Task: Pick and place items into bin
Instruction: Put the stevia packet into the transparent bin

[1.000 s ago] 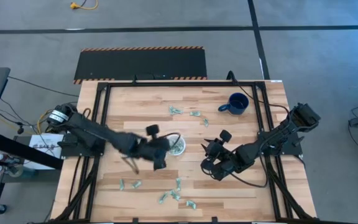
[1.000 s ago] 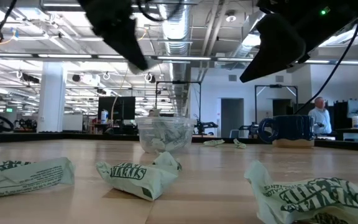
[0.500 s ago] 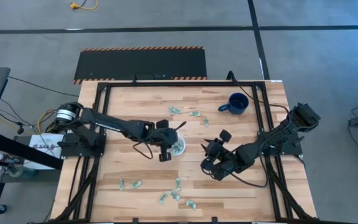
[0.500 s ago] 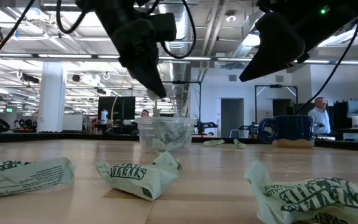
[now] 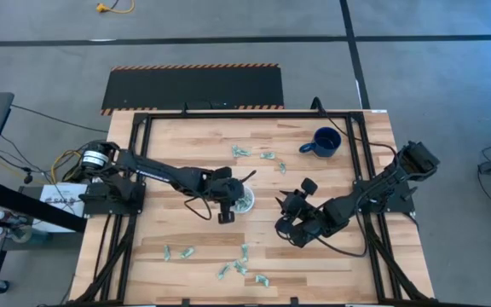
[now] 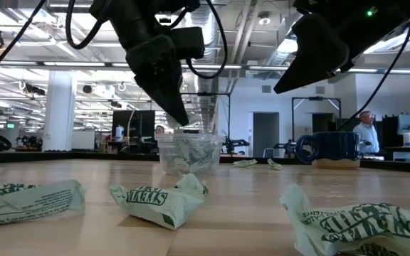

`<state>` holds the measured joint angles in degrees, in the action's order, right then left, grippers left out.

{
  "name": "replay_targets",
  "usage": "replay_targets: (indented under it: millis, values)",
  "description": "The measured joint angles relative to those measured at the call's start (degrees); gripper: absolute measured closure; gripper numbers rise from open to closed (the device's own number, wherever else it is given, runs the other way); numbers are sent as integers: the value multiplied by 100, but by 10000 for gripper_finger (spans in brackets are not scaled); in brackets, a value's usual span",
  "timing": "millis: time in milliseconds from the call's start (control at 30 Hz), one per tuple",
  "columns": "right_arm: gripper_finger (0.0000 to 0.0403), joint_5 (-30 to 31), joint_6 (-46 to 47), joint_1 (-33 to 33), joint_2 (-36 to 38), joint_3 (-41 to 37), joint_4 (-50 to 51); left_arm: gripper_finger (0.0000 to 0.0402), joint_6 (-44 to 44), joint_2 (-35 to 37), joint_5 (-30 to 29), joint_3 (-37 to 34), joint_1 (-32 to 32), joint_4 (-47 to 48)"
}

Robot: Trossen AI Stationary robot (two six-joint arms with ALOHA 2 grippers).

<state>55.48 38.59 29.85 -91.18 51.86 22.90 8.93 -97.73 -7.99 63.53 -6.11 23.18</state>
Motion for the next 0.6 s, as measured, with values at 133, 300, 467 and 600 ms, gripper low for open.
replay_targets:
  millis: [133,300,467,600]
  values:
    - [294,2,2,0,0,0,-2,396,94,3,-2,0,0,32]
    - [294,7,2,-6,0,-1,-5,363,166,4,0,0,0,109]
    - [294,-5,6,-91,0,-2,-70,327,176,53,-31,0,0,286]
    - [294,-7,108,-201,0,-2,-69,312,189,122,-214,7,0,375]
